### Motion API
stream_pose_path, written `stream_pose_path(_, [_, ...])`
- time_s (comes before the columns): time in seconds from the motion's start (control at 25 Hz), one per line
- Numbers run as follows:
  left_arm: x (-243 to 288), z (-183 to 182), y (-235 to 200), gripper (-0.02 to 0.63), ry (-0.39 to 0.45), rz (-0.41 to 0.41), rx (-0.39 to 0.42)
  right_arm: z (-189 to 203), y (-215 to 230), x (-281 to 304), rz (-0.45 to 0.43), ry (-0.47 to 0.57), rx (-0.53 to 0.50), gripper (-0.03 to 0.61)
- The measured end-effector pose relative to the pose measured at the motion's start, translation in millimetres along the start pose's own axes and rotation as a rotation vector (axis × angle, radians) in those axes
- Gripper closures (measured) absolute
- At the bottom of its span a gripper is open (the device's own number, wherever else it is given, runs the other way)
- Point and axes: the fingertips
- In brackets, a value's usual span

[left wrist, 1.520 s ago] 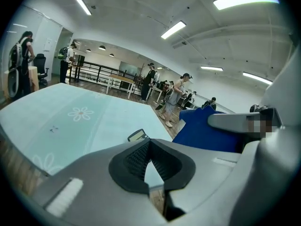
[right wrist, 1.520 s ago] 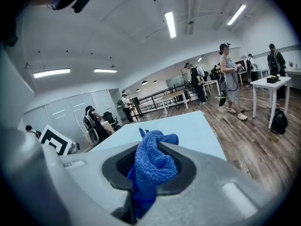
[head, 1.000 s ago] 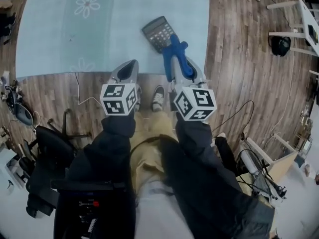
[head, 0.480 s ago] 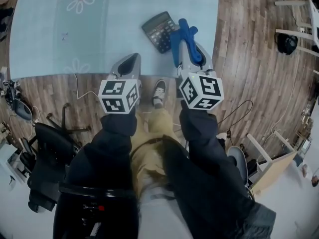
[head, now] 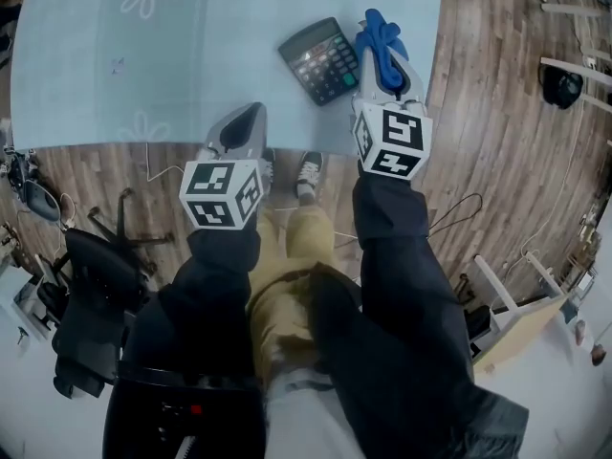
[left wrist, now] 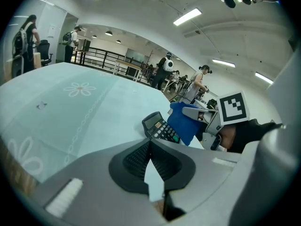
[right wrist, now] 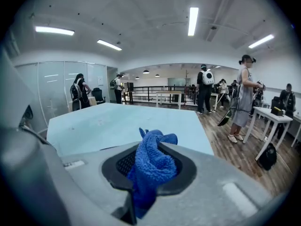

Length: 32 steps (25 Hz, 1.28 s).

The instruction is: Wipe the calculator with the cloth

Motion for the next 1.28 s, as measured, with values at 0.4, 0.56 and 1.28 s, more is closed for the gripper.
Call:
stream_pose_path(0.4, [-11.5, 21.2, -23.8, 0.612, -0.015, -0.031, -0.047, 33.1, -94.0, 26.9, -0.157, -0.056, -0.056, 0.520])
stream_pose_path(0.56, [-17.2, 24.7, -28.6, 0.612, -0.009, -0.038, -0.064, 27.7, -119.8, 21.6, -0.218, -0.046, -0.060, 0.520])
stream_pose_path(1.28, [-38.8, -8.0, -26.4, 0.612, 0.071, -0.059, -0.046, -50.8, -115.1, -47.1, -0.312, 0.111, 0.280, 0.520])
Point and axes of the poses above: the fingertips, and each gripper's own axes: x forward along the fingers, y to its right, z out of its underside, and after that the axes turned 6 degrees about z, right-handed
